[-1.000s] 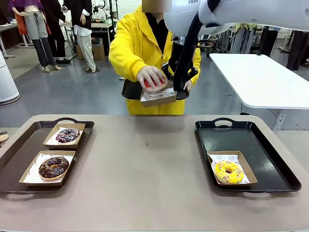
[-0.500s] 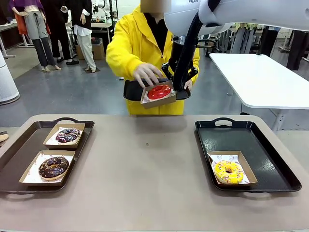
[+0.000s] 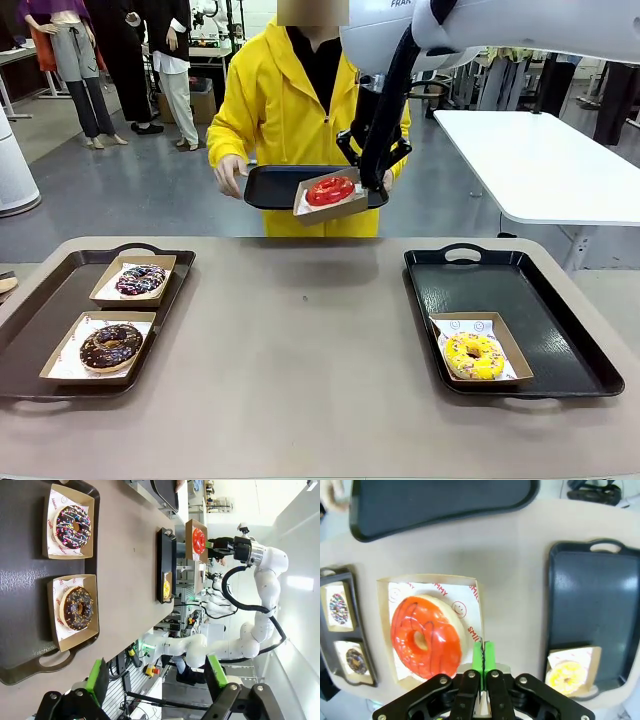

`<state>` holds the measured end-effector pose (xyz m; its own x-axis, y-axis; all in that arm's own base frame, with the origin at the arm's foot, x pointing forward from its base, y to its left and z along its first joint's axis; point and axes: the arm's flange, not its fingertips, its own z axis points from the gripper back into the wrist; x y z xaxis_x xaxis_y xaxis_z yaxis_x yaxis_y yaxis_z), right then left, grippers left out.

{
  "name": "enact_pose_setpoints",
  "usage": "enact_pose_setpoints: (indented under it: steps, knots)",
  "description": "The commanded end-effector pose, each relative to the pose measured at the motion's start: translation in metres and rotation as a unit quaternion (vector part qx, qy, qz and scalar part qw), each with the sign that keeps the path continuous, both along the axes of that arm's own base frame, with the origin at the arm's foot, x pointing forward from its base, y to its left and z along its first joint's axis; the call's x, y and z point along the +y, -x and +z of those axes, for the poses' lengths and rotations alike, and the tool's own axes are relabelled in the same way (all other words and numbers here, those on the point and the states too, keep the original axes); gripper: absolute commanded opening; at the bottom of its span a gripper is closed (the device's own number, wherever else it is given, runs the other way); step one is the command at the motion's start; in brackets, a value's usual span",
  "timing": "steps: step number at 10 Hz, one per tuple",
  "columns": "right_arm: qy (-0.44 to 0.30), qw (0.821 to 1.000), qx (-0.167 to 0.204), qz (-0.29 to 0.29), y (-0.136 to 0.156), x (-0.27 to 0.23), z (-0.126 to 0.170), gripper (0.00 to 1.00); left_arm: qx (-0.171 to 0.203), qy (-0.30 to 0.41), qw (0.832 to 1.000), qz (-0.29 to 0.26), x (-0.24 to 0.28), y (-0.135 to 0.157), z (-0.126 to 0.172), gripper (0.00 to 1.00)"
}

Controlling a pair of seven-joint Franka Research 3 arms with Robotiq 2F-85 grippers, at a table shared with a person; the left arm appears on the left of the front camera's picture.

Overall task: Individually package the donuts and arrange them on the tray.
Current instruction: Place the picked Paper togo box on the Handle tray.

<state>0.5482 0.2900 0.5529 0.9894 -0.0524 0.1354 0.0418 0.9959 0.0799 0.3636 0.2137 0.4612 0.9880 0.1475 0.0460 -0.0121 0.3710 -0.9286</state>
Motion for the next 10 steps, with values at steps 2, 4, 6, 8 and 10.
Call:
enact_pose_setpoints:
  steps: [2,4,6,8,10]
  knots:
    - [0.053,0.997,0.031,0.056,0.019,-0.065,0.036,0.01,-0.002,-0.01,1.0,-0.002,0.001,0.003,0.002,1.0]
    - [0.053,0.995,0.032,0.077,0.017,-0.125,0.05,0.01,-0.002,-0.01,1.0,-0.002,0.001,0.003,0.002,1.0]
    - [0.001,0.996,0.011,0.088,-0.006,-0.18,0.029,0.01,-0.002,-0.01,1.0,-0.002,0.001,0.003,0.002,1.0]
    - [-0.031,0.995,0.001,0.098,-0.027,-0.213,-0.013,0.01,-0.002,-0.01,1.0,-0.002,0.001,0.003,0.002,1.0]
    - [-0.054,0.995,0.003,0.083,-0.04,-0.231,-0.057,0.01,-0.002,-0.01,1.0,-0.002,0.001,0.003,0.002,1.0]
